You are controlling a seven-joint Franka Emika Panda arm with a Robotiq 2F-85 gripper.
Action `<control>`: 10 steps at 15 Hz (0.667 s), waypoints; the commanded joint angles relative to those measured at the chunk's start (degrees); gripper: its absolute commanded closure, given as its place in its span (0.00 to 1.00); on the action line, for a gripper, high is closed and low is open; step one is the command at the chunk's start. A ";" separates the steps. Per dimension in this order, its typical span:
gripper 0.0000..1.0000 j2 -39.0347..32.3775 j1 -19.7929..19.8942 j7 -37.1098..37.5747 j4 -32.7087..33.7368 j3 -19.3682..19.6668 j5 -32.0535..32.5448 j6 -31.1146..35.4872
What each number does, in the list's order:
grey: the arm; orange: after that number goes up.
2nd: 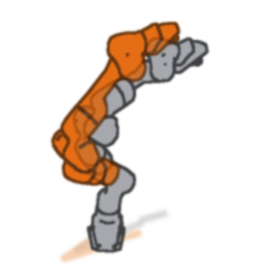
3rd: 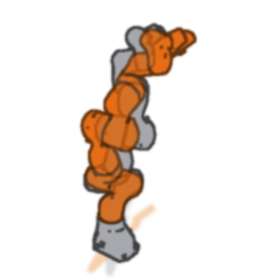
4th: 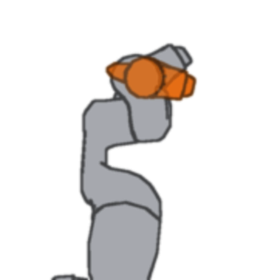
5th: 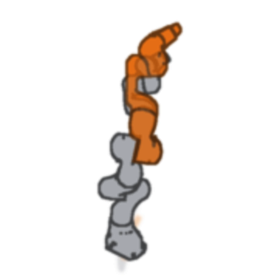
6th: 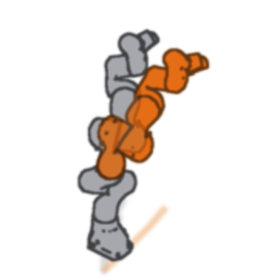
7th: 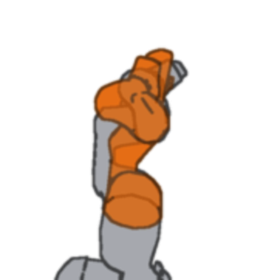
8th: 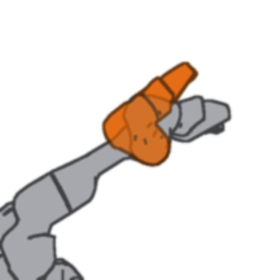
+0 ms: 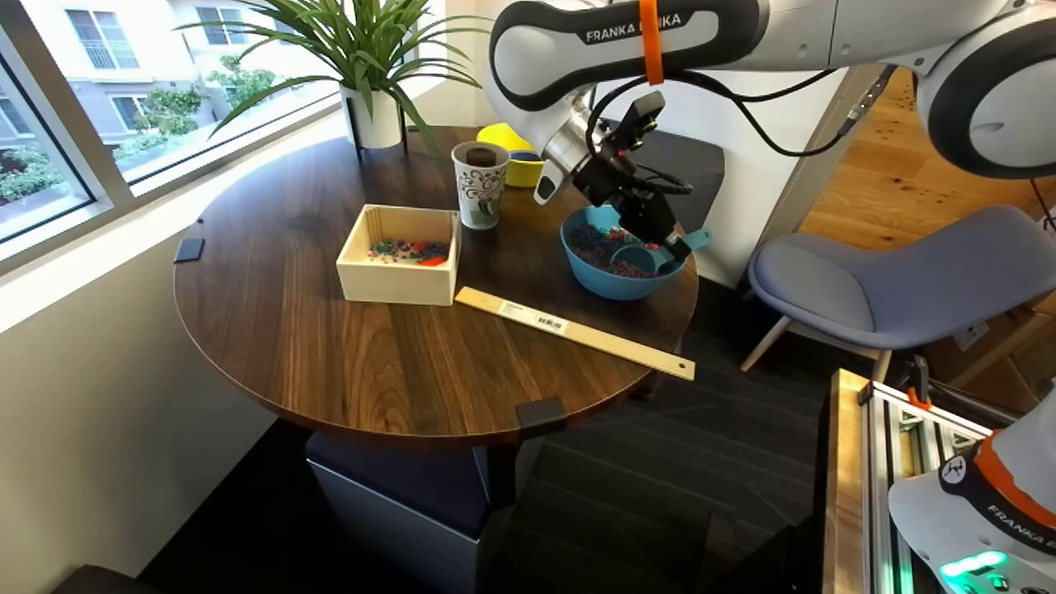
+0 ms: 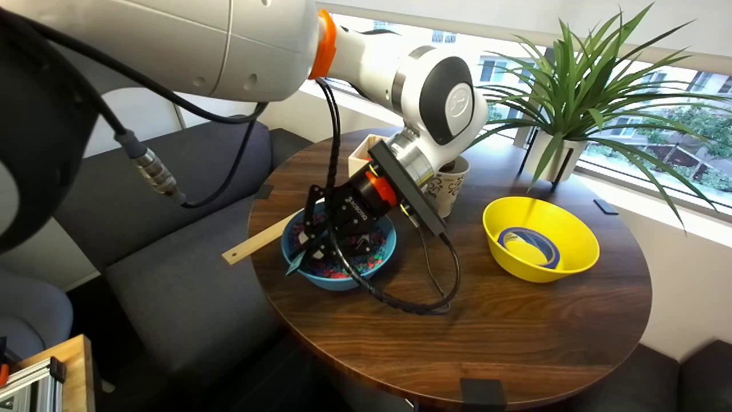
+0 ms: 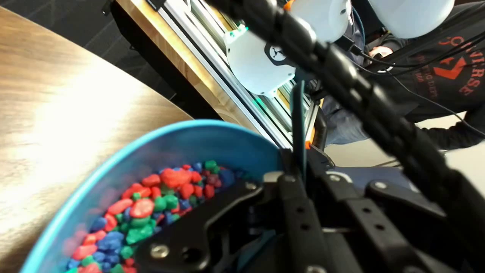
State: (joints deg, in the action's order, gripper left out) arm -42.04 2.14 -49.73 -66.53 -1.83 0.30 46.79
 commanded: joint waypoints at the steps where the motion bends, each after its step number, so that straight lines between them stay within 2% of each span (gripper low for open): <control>1: 0.97 -0.55 3.12 1.00 -2.19 -2.75 -4.81 0.00; 10: 0.98 -1.46 7.75 2.28 -2.37 -3.73 -13.62 -0.01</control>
State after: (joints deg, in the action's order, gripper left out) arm -42.57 7.93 -49.51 -68.53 -4.43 -9.29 46.78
